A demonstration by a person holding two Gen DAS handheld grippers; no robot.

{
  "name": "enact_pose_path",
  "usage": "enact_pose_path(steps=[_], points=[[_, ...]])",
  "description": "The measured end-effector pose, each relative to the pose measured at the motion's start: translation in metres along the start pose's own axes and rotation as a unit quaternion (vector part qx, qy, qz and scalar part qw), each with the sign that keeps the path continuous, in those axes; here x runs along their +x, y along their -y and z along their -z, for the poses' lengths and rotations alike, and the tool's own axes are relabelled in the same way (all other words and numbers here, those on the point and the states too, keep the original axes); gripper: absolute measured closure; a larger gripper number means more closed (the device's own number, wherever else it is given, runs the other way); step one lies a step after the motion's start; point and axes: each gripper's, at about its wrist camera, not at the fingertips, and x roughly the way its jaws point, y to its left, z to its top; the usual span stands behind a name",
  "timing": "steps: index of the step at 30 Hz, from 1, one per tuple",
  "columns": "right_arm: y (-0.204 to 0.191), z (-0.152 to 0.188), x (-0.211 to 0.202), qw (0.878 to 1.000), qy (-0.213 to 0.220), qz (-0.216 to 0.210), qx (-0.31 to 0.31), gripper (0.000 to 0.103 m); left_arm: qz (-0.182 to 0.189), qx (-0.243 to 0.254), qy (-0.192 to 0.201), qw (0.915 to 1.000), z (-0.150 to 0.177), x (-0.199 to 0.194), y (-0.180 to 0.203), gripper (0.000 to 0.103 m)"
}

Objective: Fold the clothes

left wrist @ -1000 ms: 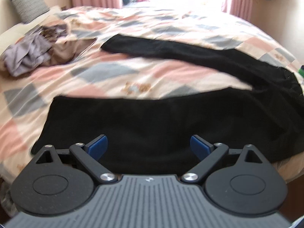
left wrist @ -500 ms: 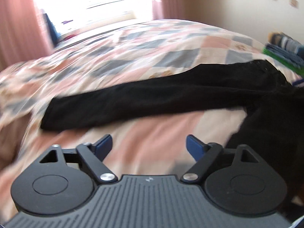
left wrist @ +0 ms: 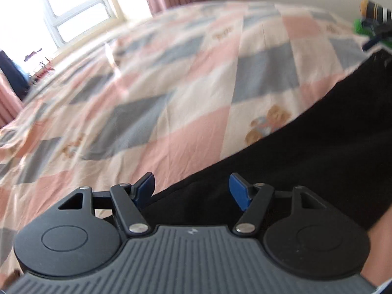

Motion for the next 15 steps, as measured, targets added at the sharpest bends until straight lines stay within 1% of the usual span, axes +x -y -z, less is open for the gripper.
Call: enact_pose_path(steps=[1,2,3,4,6,8,9,10,11,12,13,14,15], points=[[0.005,-0.006,0.011,1.0,-0.004,-0.006,-0.004,0.02,0.008,0.005,-0.011,0.9999,0.002,0.01,-0.005,0.036],[0.009,-0.011,0.022,1.0,-0.008,-0.013,-0.006,0.02,0.016,-0.005,-0.014,0.9998,0.004,0.017,-0.009,0.028],[0.015,-0.015,0.033,1.0,-0.015,-0.024,-0.008,0.02,0.025,-0.014,-0.017,0.9994,0.006,0.023,-0.013,0.022],[0.021,-0.018,0.043,0.999,-0.022,-0.037,-0.008,0.02,0.034,-0.024,-0.02,0.9989,0.008,0.03,-0.018,0.014],[0.035,-0.024,0.064,0.997,-0.039,-0.068,0.005,0.017,0.051,-0.043,-0.027,0.9974,0.012,0.043,-0.027,0.012],[0.046,-0.024,0.084,0.994,-0.055,-0.097,0.022,0.01,0.069,-0.062,-0.033,0.9952,0.017,0.055,-0.035,0.011],[0.05,-0.024,0.094,0.991,-0.064,-0.111,0.031,0.01,0.077,-0.072,-0.036,0.9938,0.019,0.062,-0.04,0.013],[0.052,-0.023,0.101,0.989,-0.072,-0.12,0.039,0.01,0.086,-0.08,-0.038,0.9924,0.022,0.067,-0.043,0.016],[0.053,-0.021,0.107,0.987,-0.08,-0.129,0.046,0.01,0.092,-0.083,-0.034,0.9917,0.027,0.064,-0.042,0.026],[0.054,-0.018,0.113,0.985,-0.088,-0.137,0.052,0.014,0.1,-0.087,-0.03,0.9908,0.029,0.052,-0.037,0.034],[0.053,-0.016,0.118,0.983,-0.095,-0.144,0.054,0.029,0.1,-0.076,-0.027,0.9917,0.029,0.047,-0.034,0.053],[0.048,-0.014,0.12,0.983,-0.1,-0.146,0.044,0.055,0.087,-0.052,-0.027,0.9945,0.029,0.042,-0.028,0.068],[0.043,-0.013,0.119,0.984,-0.107,-0.141,0.032,0.07,0.071,-0.028,-0.027,0.9967,0.029,0.036,-0.022,0.076]])
